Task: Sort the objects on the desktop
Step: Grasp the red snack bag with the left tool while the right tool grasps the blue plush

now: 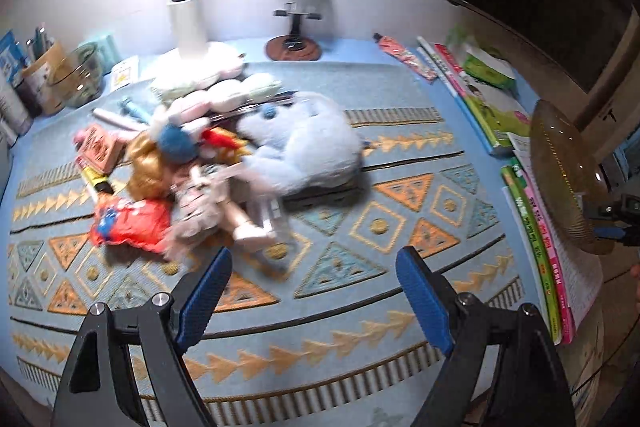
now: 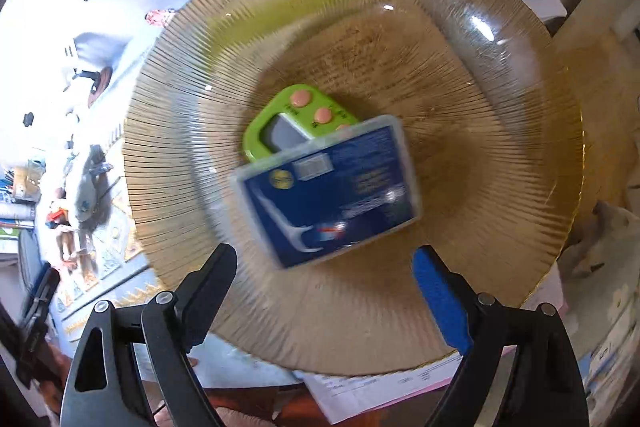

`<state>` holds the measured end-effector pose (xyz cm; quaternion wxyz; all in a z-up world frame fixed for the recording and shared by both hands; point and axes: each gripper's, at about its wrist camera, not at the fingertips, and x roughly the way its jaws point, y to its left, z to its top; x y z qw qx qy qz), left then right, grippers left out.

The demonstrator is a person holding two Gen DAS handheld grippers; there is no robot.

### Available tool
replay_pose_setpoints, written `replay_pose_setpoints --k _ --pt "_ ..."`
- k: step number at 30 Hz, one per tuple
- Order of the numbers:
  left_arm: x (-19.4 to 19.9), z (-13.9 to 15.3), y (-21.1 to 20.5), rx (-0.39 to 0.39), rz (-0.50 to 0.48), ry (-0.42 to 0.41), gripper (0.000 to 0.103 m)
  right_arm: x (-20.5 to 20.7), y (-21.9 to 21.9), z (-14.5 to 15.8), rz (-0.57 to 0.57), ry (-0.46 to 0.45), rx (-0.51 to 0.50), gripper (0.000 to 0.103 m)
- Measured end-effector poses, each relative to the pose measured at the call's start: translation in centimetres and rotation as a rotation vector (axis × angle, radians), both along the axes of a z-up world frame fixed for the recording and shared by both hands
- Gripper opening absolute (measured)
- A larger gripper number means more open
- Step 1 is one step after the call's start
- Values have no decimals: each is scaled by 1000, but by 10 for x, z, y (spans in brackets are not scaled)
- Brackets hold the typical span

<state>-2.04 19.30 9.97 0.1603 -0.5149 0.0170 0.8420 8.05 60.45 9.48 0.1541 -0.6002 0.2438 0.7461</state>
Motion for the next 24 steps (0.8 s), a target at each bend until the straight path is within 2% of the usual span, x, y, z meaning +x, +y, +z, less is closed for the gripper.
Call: replay_pose_setpoints --k 5,8,11,15,17,20,24 --pt "-3 -15 -76 23 167 -52 83 -1 -26 39 -56 162 -13 89" --pt "-9 -22 -113 55 251 -78 83 -13 -58 48 -38 250 -123 89" --pt "-19 -24 -137 59 284 -75 83 -32 -106 54 44 317 -209 89" --pt "-37 -31 -156 45 281 -57 83 -60 -178 57 222 311 -161 89" --pt "-49 -38 -160 54 256 -56 83 -59 -210 53 278 302 -159 89" --pt "-64 -47 -151 52 171 -44 83 -61 -236 37 307 272 -193 89" --pt "-82 -64 -139 4 108 -27 81 -59 -252 20 263 227 -240 89"
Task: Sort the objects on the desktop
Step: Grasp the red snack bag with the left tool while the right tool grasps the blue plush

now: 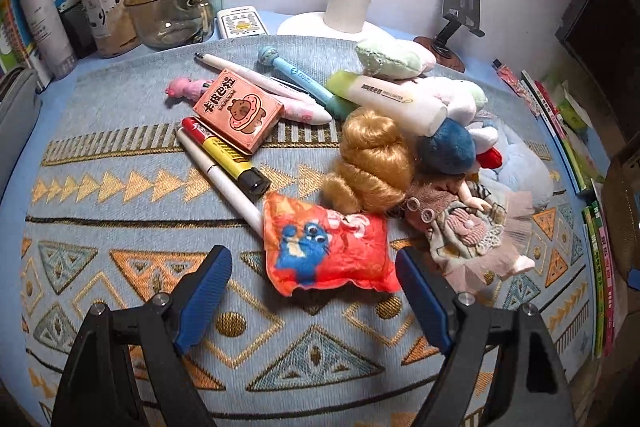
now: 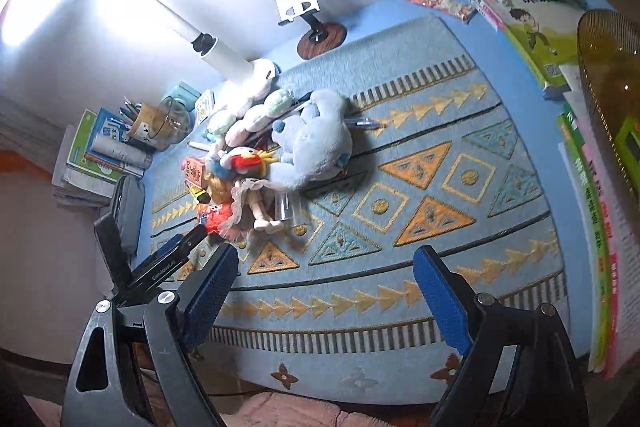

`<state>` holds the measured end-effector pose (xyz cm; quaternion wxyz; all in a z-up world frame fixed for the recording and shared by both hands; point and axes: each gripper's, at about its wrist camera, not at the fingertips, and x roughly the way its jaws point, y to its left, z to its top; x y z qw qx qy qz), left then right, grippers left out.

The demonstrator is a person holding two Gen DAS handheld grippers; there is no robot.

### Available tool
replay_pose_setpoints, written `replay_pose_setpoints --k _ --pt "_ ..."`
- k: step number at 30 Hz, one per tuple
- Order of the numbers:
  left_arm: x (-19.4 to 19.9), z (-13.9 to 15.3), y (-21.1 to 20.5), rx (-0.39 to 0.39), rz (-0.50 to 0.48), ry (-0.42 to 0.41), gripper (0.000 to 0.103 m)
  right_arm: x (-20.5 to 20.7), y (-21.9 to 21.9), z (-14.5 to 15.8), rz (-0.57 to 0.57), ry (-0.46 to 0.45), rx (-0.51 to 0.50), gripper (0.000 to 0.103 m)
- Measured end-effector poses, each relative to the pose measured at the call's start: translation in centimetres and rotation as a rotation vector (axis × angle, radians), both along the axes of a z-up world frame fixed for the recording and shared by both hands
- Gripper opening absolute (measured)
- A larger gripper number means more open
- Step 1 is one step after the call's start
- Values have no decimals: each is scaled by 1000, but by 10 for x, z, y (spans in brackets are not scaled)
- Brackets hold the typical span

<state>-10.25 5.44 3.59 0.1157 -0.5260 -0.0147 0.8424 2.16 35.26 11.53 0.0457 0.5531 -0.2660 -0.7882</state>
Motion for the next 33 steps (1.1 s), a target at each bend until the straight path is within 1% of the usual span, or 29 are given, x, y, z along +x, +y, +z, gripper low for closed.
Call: replay_pose_setpoints --k 4,7,8,9,13,17,19,22,23,25,27,28,31,33 --pt "-7 -12 11 -45 -44 25 80 4 -3 -11 -58 -47 -8 89" --pt "-4 -15 18 -71 -72 46 76 7 -3 -17 -84 -73 -4 89" --pt "-1 -14 19 -73 -78 62 69 7 -4 -19 -87 -80 -2 89" --pt "2 -13 20 -56 -88 72 58 7 -5 -21 -89 -86 0 89" --pt "11 -5 20 -76 -112 96 52 3 -12 -27 -77 -95 5 89" --pt "25 4 5 -39 -119 74 51 -7 -21 -29 -34 -85 26 89" --pt "34 7 -6 -25 -119 60 51 -13 -25 -28 -14 -66 58 89" --pt "49 4 -23 -25 -107 30 52 -23 -25 -28 -32 -21 125 88" --pt "52 1 -28 -22 -98 18 52 -29 -25 -29 -28 -13 139 86" --pt "57 -4 -38 -10 -76 3 52 -42 -26 -35 -6 -12 157 79" --pt "58 -5 -44 25 -61 -10 51 -58 -30 -41 22 -10 185 75" --pt "58 -5 -45 30 -56 -13 52 -64 -32 -44 38 -6 203 75" --pt "58 -6 -43 6 -51 -16 57 -87 -41 -51 82 4 243 74" --pt "59 -9 -42 3 -45 -21 61 -100 -48 -57 100 8 273 74"
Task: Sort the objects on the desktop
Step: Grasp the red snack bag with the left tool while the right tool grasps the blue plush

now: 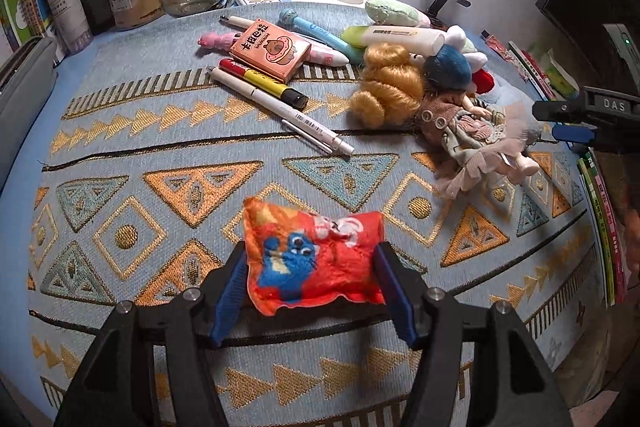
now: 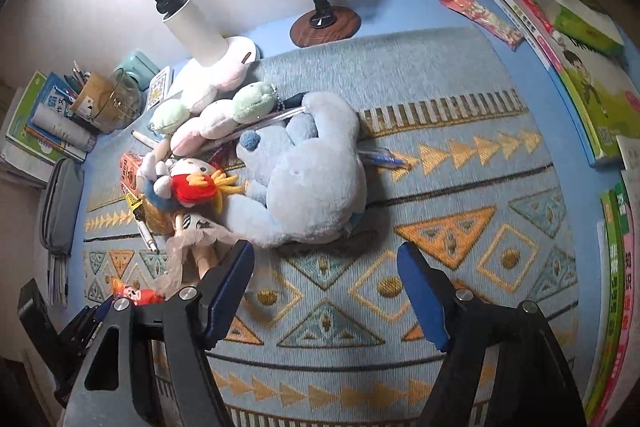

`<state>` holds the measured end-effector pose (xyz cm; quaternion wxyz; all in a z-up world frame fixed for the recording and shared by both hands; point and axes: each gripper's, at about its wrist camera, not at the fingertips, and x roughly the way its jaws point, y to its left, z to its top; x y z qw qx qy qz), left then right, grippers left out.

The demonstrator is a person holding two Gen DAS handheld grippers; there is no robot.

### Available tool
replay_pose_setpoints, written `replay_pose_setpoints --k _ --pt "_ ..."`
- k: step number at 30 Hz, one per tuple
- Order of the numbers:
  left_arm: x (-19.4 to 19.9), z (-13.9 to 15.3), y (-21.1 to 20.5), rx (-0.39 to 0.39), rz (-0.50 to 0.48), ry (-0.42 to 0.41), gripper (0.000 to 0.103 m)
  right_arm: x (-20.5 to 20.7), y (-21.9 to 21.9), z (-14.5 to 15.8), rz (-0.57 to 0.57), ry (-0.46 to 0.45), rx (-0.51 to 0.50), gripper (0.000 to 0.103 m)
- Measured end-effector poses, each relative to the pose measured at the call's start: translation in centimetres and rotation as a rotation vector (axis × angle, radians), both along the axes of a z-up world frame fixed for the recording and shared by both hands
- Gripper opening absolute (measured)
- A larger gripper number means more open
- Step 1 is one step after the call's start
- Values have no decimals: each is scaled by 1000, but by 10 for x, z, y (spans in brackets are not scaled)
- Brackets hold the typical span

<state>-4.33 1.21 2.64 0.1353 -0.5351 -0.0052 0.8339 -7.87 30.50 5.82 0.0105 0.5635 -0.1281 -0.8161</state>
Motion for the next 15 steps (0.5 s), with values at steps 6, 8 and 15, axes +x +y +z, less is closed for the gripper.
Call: replay_pose_setpoints --k 6,8,15 --pt "8 -9 -5 20 31 -18 69 -31 -10 -21 12 -34 -1 74" --pt "9 -9 -6 22 38 -16 69 -39 -14 -26 13 -36 27 75" --pt "3 -11 1 9 53 5 68 -53 -19 -50 -4 -53 -11 73"
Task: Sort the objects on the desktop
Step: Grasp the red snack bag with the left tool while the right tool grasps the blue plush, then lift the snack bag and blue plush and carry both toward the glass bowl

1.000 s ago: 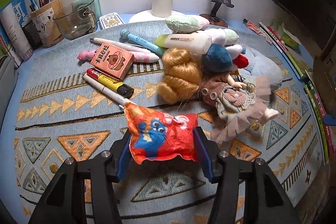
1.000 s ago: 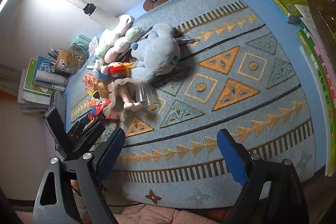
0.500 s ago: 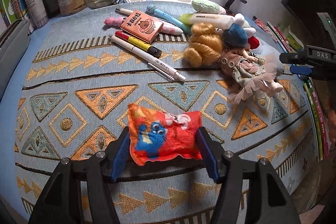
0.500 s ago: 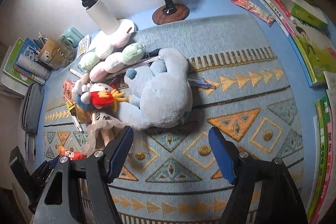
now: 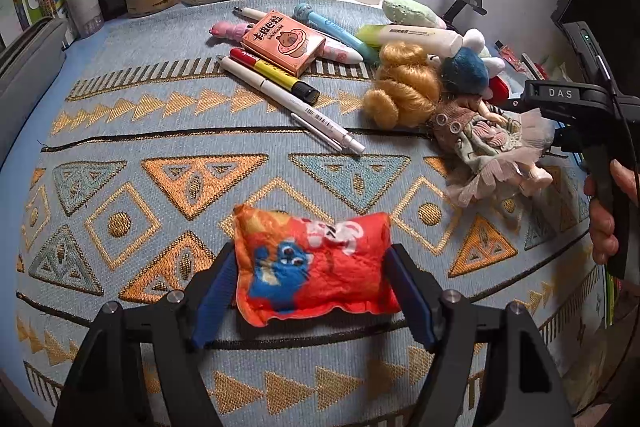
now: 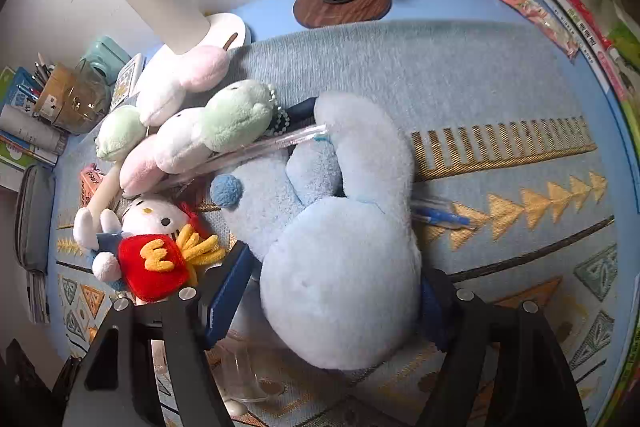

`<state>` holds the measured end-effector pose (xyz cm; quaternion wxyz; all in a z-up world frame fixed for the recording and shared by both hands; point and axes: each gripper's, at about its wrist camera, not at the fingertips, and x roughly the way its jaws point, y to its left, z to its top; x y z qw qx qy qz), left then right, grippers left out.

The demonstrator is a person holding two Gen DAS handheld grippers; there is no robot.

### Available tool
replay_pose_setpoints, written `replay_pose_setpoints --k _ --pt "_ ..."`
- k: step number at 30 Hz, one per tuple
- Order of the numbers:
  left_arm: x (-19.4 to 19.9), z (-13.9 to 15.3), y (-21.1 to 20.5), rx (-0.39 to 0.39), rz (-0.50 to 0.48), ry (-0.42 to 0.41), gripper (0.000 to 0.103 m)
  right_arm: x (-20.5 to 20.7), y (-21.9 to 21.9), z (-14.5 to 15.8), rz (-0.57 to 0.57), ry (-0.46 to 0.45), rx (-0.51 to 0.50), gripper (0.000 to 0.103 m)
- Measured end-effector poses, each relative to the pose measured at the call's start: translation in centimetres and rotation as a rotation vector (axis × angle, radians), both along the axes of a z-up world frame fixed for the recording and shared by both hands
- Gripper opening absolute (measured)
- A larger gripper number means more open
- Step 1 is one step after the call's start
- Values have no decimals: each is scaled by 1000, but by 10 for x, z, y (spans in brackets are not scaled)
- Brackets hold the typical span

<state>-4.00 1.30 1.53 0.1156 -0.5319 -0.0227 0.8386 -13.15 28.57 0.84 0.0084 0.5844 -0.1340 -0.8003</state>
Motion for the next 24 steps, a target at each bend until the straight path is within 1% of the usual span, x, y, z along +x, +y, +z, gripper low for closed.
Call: replay_pose_setpoints --k 1,2,3,4,9,12,13,17,19,21,24 --pt "-1 1 1 1 -7 2 65 3 0 2 2 22 5 68" --pt "-1 2 1 2 -8 4 62 8 0 4 3 39 11 65" --pt "-1 2 0 8 -5 6 60 13 0 6 3 57 11 60" --pt "-2 2 0 12 -3 3 60 18 2 9 0 69 10 59" --pt "2 5 -3 14 1 4 54 47 22 15 -69 86 -26 58" --pt "4 8 -2 12 5 0 54 63 43 16 -122 70 -66 58" --pt "-1 11 -12 14 7 -2 54 69 49 15 -140 63 -70 58" --pt "2 12 -13 21 19 -6 54 91 69 14 -191 43 -84 58" --pt "4 12 -14 18 25 -6 54 100 78 16 -203 33 -65 58" --pt "5 9 -17 24 40 -14 56 102 79 15 -195 15 -27 59" --pt "10 8 -20 40 53 -25 57 105 80 11 -183 -34 28 64"
